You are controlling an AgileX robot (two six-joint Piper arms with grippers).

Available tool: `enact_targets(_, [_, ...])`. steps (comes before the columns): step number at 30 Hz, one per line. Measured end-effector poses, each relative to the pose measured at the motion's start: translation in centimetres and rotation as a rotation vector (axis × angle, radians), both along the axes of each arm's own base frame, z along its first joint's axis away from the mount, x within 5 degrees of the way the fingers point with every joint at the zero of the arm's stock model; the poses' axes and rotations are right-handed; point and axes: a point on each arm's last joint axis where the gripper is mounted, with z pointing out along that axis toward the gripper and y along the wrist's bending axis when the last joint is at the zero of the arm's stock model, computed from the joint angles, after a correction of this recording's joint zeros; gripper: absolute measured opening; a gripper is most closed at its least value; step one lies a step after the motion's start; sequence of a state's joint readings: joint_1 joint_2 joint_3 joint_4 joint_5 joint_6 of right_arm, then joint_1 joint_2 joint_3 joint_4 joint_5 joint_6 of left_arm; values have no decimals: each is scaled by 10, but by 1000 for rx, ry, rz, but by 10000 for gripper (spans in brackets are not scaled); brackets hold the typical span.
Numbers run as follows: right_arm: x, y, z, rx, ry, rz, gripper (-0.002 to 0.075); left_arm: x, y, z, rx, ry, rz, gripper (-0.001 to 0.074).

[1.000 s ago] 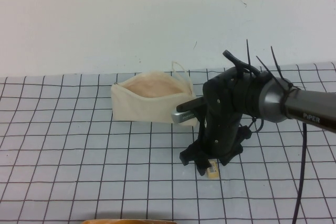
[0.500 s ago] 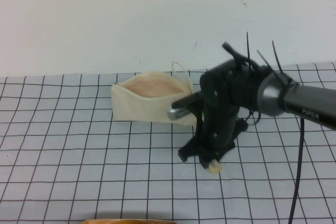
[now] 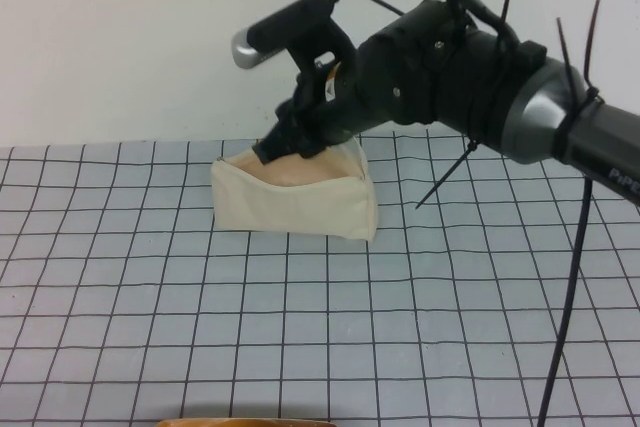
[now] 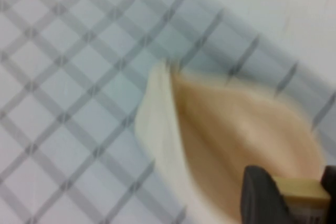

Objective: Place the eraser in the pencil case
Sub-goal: Place the eraser on the pencil case

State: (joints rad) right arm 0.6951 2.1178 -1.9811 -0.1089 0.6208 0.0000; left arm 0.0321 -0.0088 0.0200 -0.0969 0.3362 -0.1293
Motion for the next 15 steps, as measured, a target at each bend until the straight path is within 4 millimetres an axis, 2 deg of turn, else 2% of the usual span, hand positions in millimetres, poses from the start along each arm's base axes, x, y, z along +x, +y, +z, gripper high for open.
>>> enact_targets(3, [12, 4, -5, 56, -80, 4, 206, 0, 0, 0, 0, 0, 0, -2])
enact_targets(8, [29, 8, -26, 110, -130, -2, 225, 0, 0, 0, 0, 0, 0, -2])
enact_targets(11, [35, 9, -43, 121, -97, -17, 332, 0, 0, 0, 0, 0, 0, -2])
enact_targets(13, [38, 8, -48, 125, -84, -28, 398, 0, 0, 0, 0, 0, 0, -2])
enact_targets(15, [37, 8, -50, 122, -78, -28, 432, 0, 0, 0, 0, 0, 0, -2])
